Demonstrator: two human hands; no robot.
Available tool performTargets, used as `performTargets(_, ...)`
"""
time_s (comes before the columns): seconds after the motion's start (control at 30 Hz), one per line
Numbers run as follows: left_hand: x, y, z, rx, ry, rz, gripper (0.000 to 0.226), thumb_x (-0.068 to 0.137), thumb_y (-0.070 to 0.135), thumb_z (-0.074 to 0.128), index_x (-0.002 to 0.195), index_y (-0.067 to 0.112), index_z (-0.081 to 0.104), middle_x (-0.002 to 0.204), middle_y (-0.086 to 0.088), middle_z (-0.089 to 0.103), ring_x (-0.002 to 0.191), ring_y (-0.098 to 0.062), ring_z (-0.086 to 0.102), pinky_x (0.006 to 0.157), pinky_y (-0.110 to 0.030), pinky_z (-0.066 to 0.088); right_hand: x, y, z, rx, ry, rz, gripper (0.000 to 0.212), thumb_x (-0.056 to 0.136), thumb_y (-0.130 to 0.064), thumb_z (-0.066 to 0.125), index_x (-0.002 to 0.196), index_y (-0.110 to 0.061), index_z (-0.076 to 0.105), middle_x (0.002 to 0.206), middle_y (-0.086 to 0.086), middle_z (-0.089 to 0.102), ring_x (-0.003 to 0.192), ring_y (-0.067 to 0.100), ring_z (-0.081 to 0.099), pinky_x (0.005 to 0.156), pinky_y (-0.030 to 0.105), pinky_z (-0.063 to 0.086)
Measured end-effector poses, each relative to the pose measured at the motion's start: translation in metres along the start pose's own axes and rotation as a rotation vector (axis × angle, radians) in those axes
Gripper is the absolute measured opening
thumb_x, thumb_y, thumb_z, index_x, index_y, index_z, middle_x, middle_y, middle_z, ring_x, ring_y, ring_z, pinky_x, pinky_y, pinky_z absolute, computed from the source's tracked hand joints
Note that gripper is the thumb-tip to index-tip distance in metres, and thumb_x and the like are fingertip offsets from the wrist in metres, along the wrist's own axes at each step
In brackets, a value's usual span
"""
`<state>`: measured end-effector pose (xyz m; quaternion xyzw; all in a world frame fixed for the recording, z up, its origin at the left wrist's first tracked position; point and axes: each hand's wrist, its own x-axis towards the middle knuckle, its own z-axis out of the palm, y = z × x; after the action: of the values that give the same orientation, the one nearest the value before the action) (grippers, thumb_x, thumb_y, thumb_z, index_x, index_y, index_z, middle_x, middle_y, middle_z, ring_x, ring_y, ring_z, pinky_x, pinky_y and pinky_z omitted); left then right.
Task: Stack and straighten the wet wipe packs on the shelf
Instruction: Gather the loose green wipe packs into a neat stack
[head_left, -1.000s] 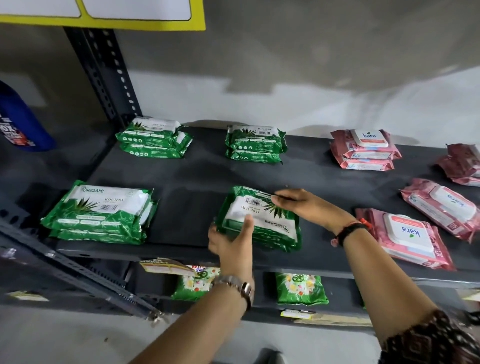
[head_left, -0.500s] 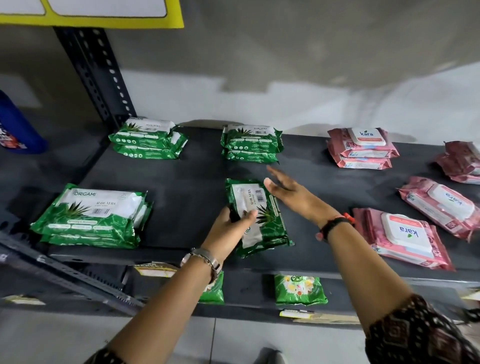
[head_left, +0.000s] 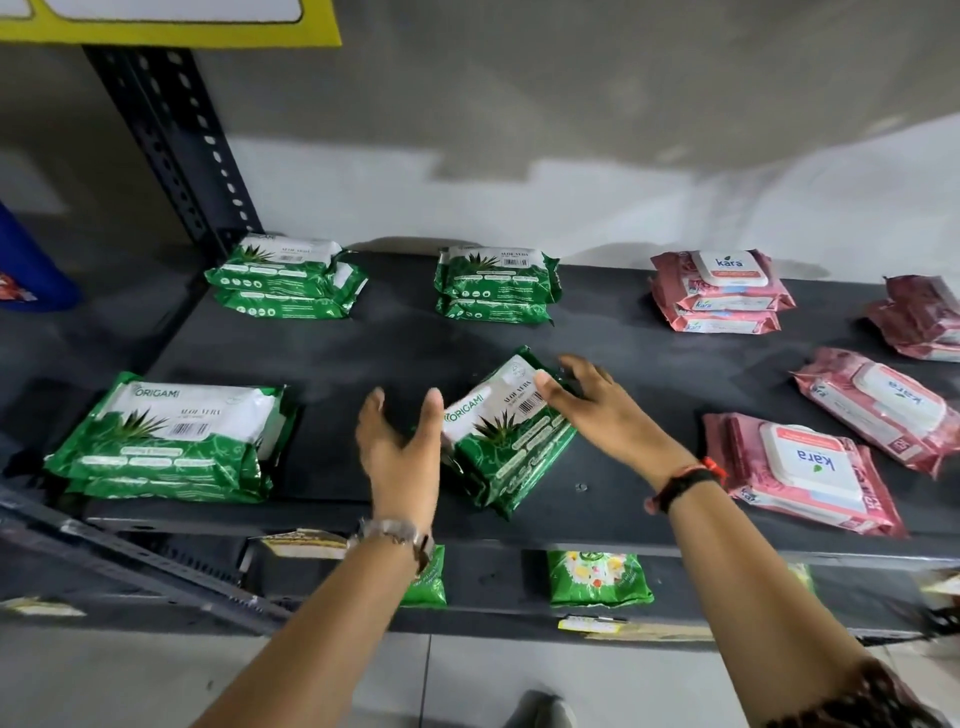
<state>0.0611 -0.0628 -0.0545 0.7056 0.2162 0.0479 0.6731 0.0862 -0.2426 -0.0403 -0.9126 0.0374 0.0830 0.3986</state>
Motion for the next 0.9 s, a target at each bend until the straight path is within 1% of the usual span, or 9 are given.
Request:
performTargets(0.1, -0.017, -0.009, 0.009, -0.169, 0.0, -0.29, 0.062, 0.081, 0.032, 0.059, 0.132, 0.013, 0.029, 0.143, -0.014, 0.03, 0.126, -0.03, 0.037, 0.109, -0.045, 0.03, 0.004, -0.003, -0.002, 0.055, -0.112, 0.005, 0.053, 0.087, -0.049, 0.041, 0.129, -0.017, 0.042, 0.128, 0.01, 0.054, 0.116, 0.025, 0.051, 0.098, 0.036, 0.039)
performTargets(0.17, -0.019, -0.004, 0.015, -0.242, -0.071, -0.357, 0.049, 0.083, 0.026, 0.058, 0.124, 0.011, 0.035, 0.138, -0.016, 0.038, 0.119, -0.032, 0.046, 0.103, -0.05, 0.037, -0.001, -0.004, 0.0, 0.065, -0.098, 0.005, 0.047, 0.087, -0.051, 0.04, 0.117, -0.017, 0.052, 0.116, 0.009, 0.062, 0.107, 0.025, 0.057, 0.093, 0.039, 0.043)
performTargets(0.3, 0.0, 0.013, 0.012, -0.219, -0.23, -0.323, 0.034, 0.084, 0.015, 0.057, 0.115, 0.009, 0.045, 0.125, -0.016, 0.053, 0.111, -0.033, 0.053, 0.099, -0.052, 0.042, -0.02, 0.002, 0.009, 0.016, 0.012, 0.019, 0.047, 0.084, -0.06, 0.036, 0.09, -0.018, 0.055, 0.086, 0.004, 0.058, 0.086, 0.024, 0.054, 0.071, 0.034, 0.04)
performTargets(0.37, 0.007, 0.019, 0.006, -0.165, -0.359, -0.278, 0.019, 0.084, 0.015, 0.057, 0.102, 0.011, 0.054, 0.118, -0.013, 0.059, 0.114, -0.032, 0.053, 0.104, -0.05, 0.037, -0.029, 0.004, 0.014, 0.034, 0.056, 0.041, 0.043, 0.083, -0.06, 0.036, 0.075, -0.02, 0.049, 0.075, 0.001, 0.051, 0.081, 0.023, 0.05, 0.067, 0.034, 0.036)
performTargets(0.43, 0.008, 0.018, 0.002, -0.139, -0.436, -0.267, 0.014, 0.084, 0.015, 0.056, 0.098, 0.014, 0.057, 0.121, -0.013, 0.059, 0.117, -0.029, 0.05, 0.107, -0.049, 0.033, -0.033, 0.004, 0.017, 0.07, 0.091, 0.075, 0.041, 0.084, -0.058, 0.038, 0.065, -0.022, 0.038, 0.073, 0.001, 0.047, 0.082, 0.022, 0.045, 0.067, 0.034, 0.033)
performTargets(0.5, 0.005, 0.015, 0.0, -0.14, -0.466, -0.256, 0.015, 0.085, 0.016, 0.054, 0.099, 0.016, 0.058, 0.126, -0.011, 0.057, 0.12, -0.027, 0.048, 0.109, -0.05, 0.029, -0.036, 0.002, 0.02, 0.088, 0.104, 0.103, 0.041, 0.085, -0.056, 0.038, 0.067, -0.019, 0.037, 0.079, 0.004, 0.049, 0.082, 0.024, 0.046, 0.067, 0.035, 0.034)
performTargets(0.6, 0.002, 0.012, 0.001, -0.149, -0.477, -0.253, 0.015, 0.086, 0.017, 0.053, 0.1, 0.017, 0.058, 0.125, -0.007, 0.057, 0.12, -0.023, 0.048, 0.11, -0.048, 0.028, -0.038, 0.0, 0.021, 0.077, 0.109, 0.118, 0.043, 0.087, -0.054, 0.036, 0.082, -0.012, 0.046, 0.095, 0.012, 0.052, 0.085, 0.029, 0.052, 0.069, 0.034, 0.035)
performTargets(0.73, 0.005, 0.011, -0.001, -0.12, -0.512, -0.232, 0.029, 0.087, 0.017, 0.051, 0.115, 0.009, 0.053, 0.129, -0.012, 0.055, 0.122, -0.025, 0.046, 0.111, -0.049, 0.026, -0.043, 0.0, 0.022, 0.131, 0.103, 0.118, 0.039, 0.088, -0.051, 0.038, 0.067, -0.017, 0.037, 0.078, 0.003, 0.048, 0.078, 0.022, 0.044, 0.056, 0.027, 0.031)
performTargets(0.9, 0.007, 0.011, -0.006, -0.121, -0.535, -0.246, 0.031, 0.085, 0.015, 0.052, 0.115, 0.006, 0.053, 0.128, -0.016, 0.055, 0.122, -0.029, 0.046, 0.111, -0.05, 0.026, -0.048, 0.001, 0.028, 0.216, 0.083, 0.141, 0.049, 0.086, -0.055, 0.037, 0.092, -0.007, 0.047, 0.09, 0.005, 0.051, 0.09, 0.021, 0.046, 0.071, 0.032, 0.032)
